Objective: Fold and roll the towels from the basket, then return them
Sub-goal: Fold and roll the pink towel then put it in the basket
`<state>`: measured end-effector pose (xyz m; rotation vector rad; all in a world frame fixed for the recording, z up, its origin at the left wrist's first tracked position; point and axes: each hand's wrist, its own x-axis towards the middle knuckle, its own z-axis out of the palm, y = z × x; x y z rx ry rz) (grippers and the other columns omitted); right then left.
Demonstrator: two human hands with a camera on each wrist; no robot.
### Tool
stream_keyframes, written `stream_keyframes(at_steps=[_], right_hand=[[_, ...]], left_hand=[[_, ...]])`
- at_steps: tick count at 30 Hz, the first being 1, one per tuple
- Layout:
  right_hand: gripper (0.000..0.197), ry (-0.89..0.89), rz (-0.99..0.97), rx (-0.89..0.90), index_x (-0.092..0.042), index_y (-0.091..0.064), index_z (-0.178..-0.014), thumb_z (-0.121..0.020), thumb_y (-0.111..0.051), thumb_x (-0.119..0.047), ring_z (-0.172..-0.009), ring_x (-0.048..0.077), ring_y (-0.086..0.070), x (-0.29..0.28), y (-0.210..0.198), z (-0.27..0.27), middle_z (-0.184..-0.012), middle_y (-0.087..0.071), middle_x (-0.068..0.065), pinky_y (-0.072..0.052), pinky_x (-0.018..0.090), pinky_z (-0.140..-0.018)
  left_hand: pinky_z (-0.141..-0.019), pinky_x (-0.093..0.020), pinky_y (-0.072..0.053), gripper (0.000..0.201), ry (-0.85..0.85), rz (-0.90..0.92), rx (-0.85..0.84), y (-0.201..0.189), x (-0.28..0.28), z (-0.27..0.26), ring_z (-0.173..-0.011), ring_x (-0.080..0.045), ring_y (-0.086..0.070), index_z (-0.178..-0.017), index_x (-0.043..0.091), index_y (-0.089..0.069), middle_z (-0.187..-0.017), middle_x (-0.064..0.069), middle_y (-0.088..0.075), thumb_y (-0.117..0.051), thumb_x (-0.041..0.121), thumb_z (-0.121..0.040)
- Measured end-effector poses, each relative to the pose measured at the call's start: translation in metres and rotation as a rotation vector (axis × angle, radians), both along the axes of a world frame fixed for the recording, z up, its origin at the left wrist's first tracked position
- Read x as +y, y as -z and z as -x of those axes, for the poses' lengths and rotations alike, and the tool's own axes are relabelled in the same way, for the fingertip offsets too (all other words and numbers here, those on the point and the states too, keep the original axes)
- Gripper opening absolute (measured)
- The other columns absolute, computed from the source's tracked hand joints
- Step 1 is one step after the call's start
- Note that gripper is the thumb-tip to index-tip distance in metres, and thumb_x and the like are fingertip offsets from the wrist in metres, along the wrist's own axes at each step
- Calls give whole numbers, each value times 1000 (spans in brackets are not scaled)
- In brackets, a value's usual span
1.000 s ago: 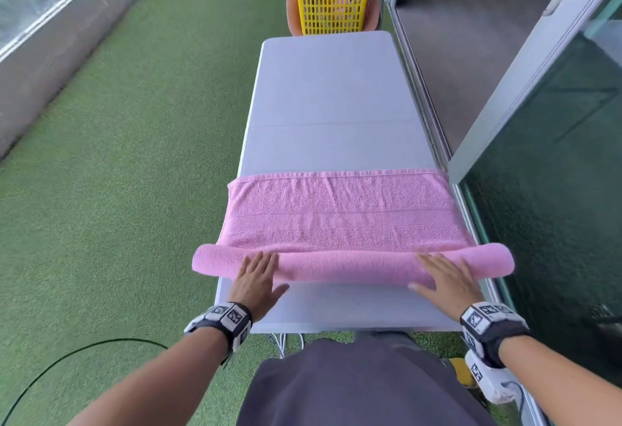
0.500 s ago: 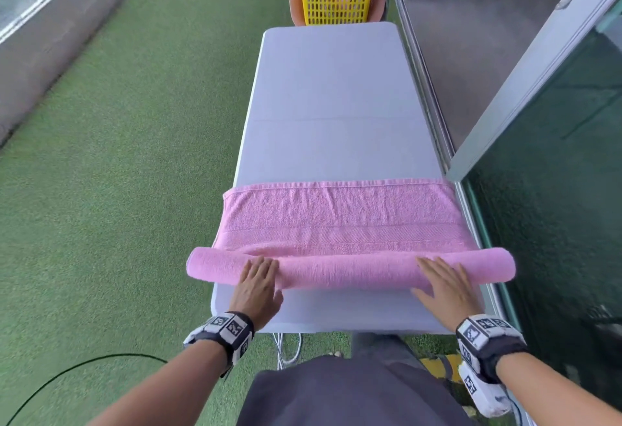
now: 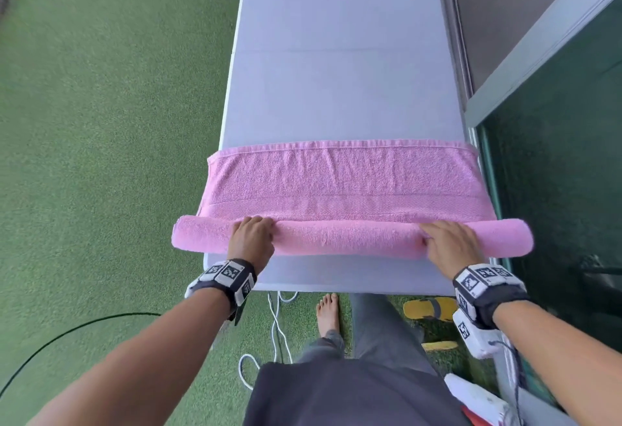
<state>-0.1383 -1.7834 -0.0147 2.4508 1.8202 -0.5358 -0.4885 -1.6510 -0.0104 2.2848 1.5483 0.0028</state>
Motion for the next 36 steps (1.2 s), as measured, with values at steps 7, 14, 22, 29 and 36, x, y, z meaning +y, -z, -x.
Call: stream_keyframes(at_steps=[7, 14, 22, 29, 36], right_hand=[[31, -28, -144, -96, -16, -54, -82, -68, -64, 10, -78, 27, -50, 5, -3, 14, -84, -55, 3, -40, 37, -66], [44, -103, -194, -74, -4, -56, -126, -86, -64, -21, -115, 27, -55, -30, 1, 18, -126, -59, 10, -45, 43, -100], [58, -79, -157, 19, -7, -60, -126, -70, -76, 1, -104, 26, -62, -3, -3, 11, -114, -68, 7, -46, 39, -97], [63, -126, -66, 22, -12, -57, -131, -72, -69, 6, -107, 20, -60, -33, -1, 15, -117, -66, 1, -42, 34, -100], [52, -121, 190, -155, -35, -47, -137, -89, -50, -16, -119, 9, -48, -7, -22, 16, -128, -57, -15, -21, 38, -110]], left_hand=[[-82, -37, -41, 22, 27, -60, 74, -5, -2, -14, -82, -26, -51, -85, 6, -57, -84, -7, -57, -54, -12, -72], [-92, -46, -50, 56, 97, -114, 160, -6, -45, -9, -106, -32, -56, -112, -2, -57, -112, -19, -59, -42, -9, -59], [-102, -47, -44, 48, 184, -60, 150, -15, -18, -16, -95, -35, -63, -102, -3, -61, -96, -18, -66, -37, -14, -61], [-93, -45, -50, 41, 219, -114, 81, -15, -49, 3, -82, -27, -64, -92, 5, -61, -85, -10, -66, -41, -14, -61], [-92, -38, -49, 38, 174, 69, 58, -10, -30, 2, -92, -24, -57, -106, 3, -61, -97, -8, -64, -45, -15, -76]])
